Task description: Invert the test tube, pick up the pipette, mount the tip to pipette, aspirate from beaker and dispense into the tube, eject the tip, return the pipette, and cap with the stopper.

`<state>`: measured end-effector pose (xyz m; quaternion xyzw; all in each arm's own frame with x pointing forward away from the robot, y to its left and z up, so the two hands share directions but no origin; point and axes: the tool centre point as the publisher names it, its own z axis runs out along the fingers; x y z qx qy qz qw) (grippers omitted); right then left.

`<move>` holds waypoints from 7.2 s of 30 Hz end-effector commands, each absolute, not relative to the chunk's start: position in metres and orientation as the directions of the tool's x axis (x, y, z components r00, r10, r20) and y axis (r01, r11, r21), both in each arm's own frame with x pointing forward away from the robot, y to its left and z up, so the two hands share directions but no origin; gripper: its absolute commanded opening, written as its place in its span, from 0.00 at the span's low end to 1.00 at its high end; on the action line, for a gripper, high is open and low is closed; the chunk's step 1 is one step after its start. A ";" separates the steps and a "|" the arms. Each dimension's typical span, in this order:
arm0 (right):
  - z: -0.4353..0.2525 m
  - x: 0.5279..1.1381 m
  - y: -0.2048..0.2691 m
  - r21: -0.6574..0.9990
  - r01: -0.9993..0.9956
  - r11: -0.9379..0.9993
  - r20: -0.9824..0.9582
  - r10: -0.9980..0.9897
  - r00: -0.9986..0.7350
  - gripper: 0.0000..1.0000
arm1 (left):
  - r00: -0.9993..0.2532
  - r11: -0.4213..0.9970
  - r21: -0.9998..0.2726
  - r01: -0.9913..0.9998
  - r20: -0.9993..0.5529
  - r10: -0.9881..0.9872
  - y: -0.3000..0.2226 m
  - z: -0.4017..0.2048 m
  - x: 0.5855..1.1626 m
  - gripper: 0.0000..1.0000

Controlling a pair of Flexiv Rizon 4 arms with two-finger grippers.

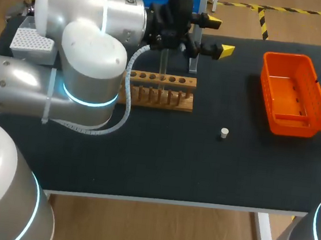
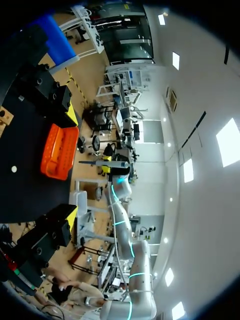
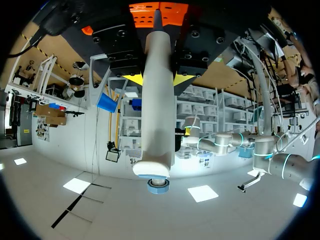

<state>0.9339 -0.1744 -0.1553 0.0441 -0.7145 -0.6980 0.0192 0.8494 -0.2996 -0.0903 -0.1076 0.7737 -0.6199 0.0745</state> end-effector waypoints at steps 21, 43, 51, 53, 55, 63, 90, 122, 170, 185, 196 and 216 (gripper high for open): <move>-0.155 0.935 -0.175 0.999 -0.036 0.024 -0.034 -0.093 -0.995 0.00 | -0.955 0.153 -0.987 0.039 -0.082 -0.286 -0.246 -0.109 0.851 1.00; -0.155 0.935 -0.175 0.999 -0.036 0.024 -0.034 -0.093 -0.995 0.00 | -0.964 0.059 -0.997 0.042 -0.056 -0.260 -0.218 -0.132 0.851 1.00; -0.155 0.935 -0.175 0.999 -0.036 0.024 -0.034 -0.093 -0.995 0.00 | -0.964 0.058 -0.998 0.031 -0.045 -0.261 -0.217 -0.133 0.851 1.00; -0.155 0.935 -0.175 0.999 -0.036 0.024 -0.034 -0.093 -0.995 0.00 | -0.963 0.058 -0.998 0.027 -0.041 -0.266 -0.216 -0.133 0.851 1.00; -0.155 0.935 -0.175 0.999 -0.036 0.024 -0.034 -0.093 -0.995 0.00 | -0.962 0.045 -0.999 0.024 -0.036 -0.271 -0.215 -0.133 0.851 1.00; -0.155 0.935 -0.175 0.999 -0.036 0.024 -0.034 -0.093 -0.995 0.00 | -0.963 0.055 -0.998 0.011 -0.025 -0.267 -0.217 -0.134 0.850 1.00; -0.155 0.935 -0.175 0.999 -0.036 0.024 -0.034 -0.093 -0.995 0.00 | -0.963 0.062 -0.998 0.004 -0.021 -0.270 -0.217 -0.134 0.850 1.00; -0.158 0.859 -0.036 0.996 -0.084 0.010 -0.083 -0.092 -0.992 0.00 | -0.963 0.062 -0.998 0.004 -0.021 -0.270 -0.217 -0.134 0.850 1.00; -0.184 0.838 0.157 0.992 -0.124 0.014 -0.115 -0.270 -0.956 0.00 | -0.963 0.062 -0.998 0.004 -0.021 -0.270 -0.217 -0.134 0.850 1.00; -0.180 0.836 0.187 0.995 -0.104 0.013 -0.097 -0.268 -0.958 0.00 | -0.963 0.062 -0.998 0.004 -0.021 -0.270 -0.217 -0.134 0.850 1.00; -0.180 0.835 0.205 0.993 -0.112 0.025 -0.101 -0.270 -0.958 0.00 | -0.963 0.062 -0.998 0.004 -0.021 -0.270 -0.217 -0.134 0.850 1.00; -0.176 0.839 0.214 0.995 -0.100 0.018 -0.093 -0.235 -0.968 0.00 | -0.963 0.062 -0.998 0.004 -0.021 -0.270 -0.217 -0.134 0.850 0.27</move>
